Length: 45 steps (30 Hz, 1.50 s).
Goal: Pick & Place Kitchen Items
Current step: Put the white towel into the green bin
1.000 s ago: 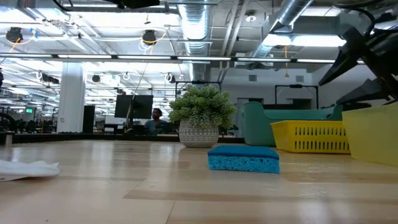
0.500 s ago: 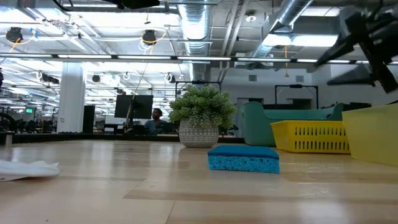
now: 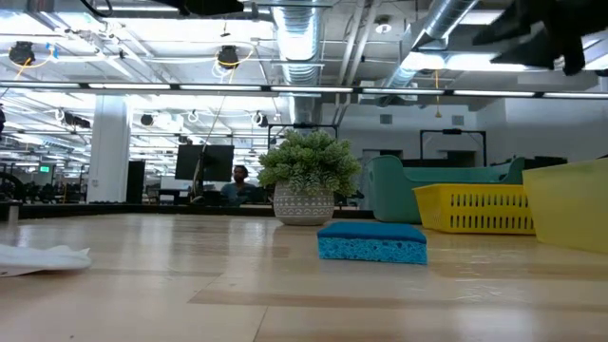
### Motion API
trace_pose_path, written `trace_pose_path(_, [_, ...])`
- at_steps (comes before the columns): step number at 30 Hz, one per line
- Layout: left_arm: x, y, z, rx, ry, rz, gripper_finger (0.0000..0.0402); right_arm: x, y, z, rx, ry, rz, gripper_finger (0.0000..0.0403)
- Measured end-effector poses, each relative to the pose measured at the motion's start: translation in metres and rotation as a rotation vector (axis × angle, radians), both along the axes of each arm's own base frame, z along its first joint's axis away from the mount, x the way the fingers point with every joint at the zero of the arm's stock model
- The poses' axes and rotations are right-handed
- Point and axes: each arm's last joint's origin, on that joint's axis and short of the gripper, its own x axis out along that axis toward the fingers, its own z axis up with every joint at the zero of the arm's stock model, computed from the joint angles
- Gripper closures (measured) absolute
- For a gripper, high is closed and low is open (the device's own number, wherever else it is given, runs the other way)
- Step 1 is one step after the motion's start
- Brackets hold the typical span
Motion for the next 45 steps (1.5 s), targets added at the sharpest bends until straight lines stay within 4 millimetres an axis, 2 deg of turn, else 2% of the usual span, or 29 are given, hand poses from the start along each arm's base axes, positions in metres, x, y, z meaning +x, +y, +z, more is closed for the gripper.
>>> trace_pose_path(5, [0.000, 0.000, -0.001, -0.004, 0.007, 0.000, 0.0355, 0.001, 0.001, 0.028, -0.117, 0.050, -0.035, 0.0142])
trace_pose_path(9, [0.000, 0.000, -0.001, -0.006, 0.006, 0.000, 0.0355, 0.000, 0.000, 0.055, -0.119, 0.062, -0.028, 0.0143])
trace_pose_path(13, [0.000, 0.000, -0.001, -0.012, 0.003, -0.001, 0.0355, -0.001, -0.001, 0.070, -0.119, 0.068, -0.022, 0.0143])
trace_pose_path(23, [0.000, 0.000, -0.002, -0.044, -0.011, -0.006, 0.0355, -0.001, -0.001, 0.070, -0.149, 0.133, 0.004, 0.0143])
trace_pose_path(31, [0.004, -0.006, -0.007, -0.078, 0.017, -0.049, 0.0355, -0.010, -0.008, 0.076, -0.166, 0.130, -0.014, 0.0143])
trace_pose_path(39, [0.019, -0.031, -0.018, -0.077, 0.080, -0.177, 0.0353, -0.018, -0.014, 0.080, -0.168, 0.132, -0.012, 0.0143])
trace_pose_path(45, [0.042, -0.062, -0.029, -0.068, 0.164, -0.282, 0.0321, -0.025, -0.020, 0.083, -0.168, 0.128, -0.014, 0.0143])
